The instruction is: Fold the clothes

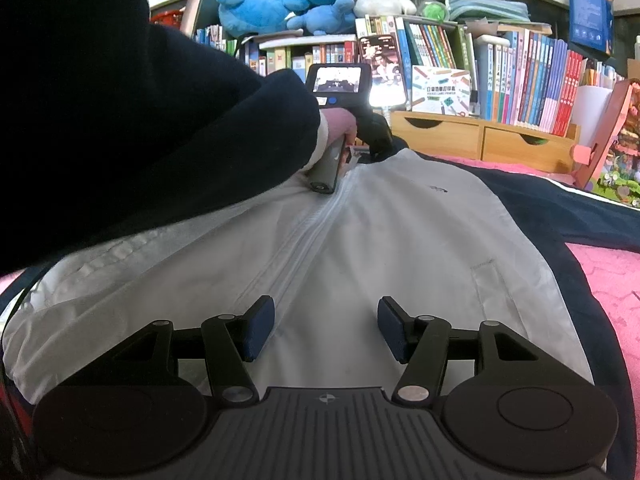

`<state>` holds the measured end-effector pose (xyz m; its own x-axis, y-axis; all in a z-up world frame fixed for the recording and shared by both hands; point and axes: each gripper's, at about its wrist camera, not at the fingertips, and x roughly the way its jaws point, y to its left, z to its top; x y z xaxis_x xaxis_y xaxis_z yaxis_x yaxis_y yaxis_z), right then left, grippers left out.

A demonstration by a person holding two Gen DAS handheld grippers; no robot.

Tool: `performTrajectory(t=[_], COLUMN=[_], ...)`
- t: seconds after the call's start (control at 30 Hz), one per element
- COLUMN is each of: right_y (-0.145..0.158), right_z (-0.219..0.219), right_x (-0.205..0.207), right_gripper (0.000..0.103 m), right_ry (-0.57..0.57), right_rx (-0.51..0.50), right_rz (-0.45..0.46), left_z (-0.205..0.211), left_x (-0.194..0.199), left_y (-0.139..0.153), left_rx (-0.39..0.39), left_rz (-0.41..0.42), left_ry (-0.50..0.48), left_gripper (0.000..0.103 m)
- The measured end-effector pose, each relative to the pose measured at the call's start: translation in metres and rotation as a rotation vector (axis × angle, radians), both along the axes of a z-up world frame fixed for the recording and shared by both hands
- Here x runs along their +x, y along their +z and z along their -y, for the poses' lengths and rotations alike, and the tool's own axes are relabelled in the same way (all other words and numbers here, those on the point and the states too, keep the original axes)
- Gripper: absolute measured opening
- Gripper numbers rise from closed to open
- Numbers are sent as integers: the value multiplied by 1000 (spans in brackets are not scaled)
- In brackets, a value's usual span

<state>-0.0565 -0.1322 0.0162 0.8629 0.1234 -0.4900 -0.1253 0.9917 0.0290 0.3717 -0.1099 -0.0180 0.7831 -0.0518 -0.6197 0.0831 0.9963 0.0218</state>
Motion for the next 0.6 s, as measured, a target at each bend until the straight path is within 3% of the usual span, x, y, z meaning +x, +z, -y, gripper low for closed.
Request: performTrajectory(t=[0.33,0.6], right_y=[-3,-5], right_z=[1,0], right_x=[0,1], right_gripper=[59,59], right_ry=[8,-2], right_rx=[0,-7], right_rz=[6,7], left_z=[-13,-45], left_x=[-70,-169], left_y=[37,47], left_rx=[12,30], left_rz=[30,21], left_ry=[-49,-165], left_gripper=[84,86])
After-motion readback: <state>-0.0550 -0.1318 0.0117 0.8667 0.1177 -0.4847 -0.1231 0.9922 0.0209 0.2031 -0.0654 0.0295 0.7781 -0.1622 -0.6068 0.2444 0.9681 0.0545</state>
